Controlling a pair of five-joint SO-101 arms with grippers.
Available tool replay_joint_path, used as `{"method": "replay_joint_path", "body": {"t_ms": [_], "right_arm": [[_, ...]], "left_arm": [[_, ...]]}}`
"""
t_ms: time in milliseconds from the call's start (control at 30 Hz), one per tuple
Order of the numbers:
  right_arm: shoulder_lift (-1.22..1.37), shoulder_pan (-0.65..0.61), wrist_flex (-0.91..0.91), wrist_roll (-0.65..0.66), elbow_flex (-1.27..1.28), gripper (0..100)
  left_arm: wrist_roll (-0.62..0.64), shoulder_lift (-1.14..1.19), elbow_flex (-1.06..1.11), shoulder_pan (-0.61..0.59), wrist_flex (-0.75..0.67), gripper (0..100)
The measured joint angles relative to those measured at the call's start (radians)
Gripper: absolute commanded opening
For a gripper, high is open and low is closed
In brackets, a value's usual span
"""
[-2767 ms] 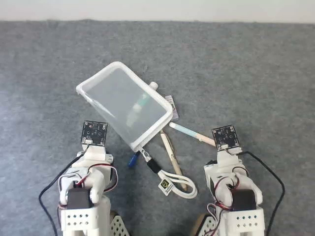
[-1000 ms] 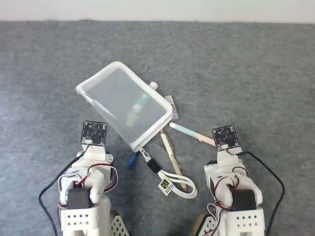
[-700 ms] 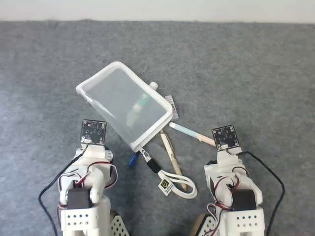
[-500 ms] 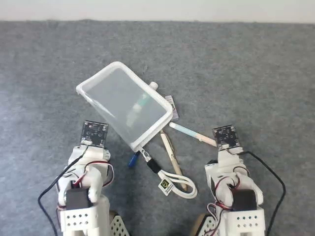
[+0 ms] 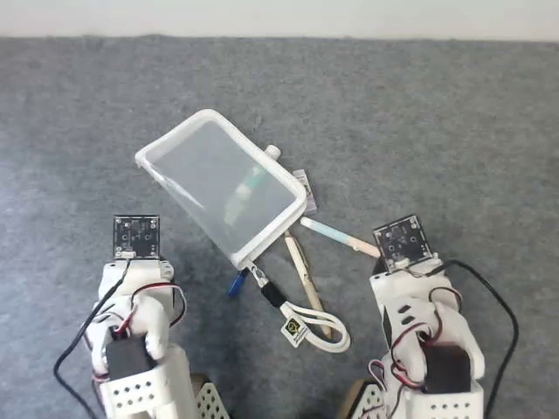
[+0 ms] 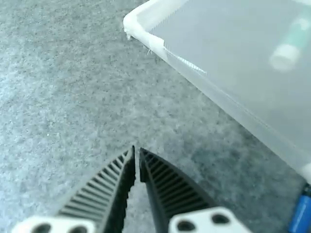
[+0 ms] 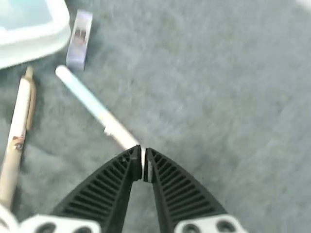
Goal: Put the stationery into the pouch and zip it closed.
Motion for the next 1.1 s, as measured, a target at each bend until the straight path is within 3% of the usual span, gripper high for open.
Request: {"method": "replay_joint_path", "body": {"t_ms": [233,433,667,833,1100], "right_arm": [[0.005,-0.044,0.008,0.021,-0.213,0.8],[0.203,-0.157,0.029,0.021,-0.388,0.7],[0.364,-0.322,0.029,-0.017,-0.408,1.3],[0.462,-0.439,0.029,-0.072,-0.410,10.0],[0.675,-0.606,-0.035,-0.155,-0.408,10.8]], "left_arm": [[-0.037,0.000,0.000,0.000,0.000,1],[-0.037,0.000,0.000,0.000,0.000,1],[-0.037,0.000,0.000,0.000,0.000,1],[-0.037,0.000,0.000,0.000,0.000,1],[-0.037,0.000,0.000,-0.023,0.000,1]]}}
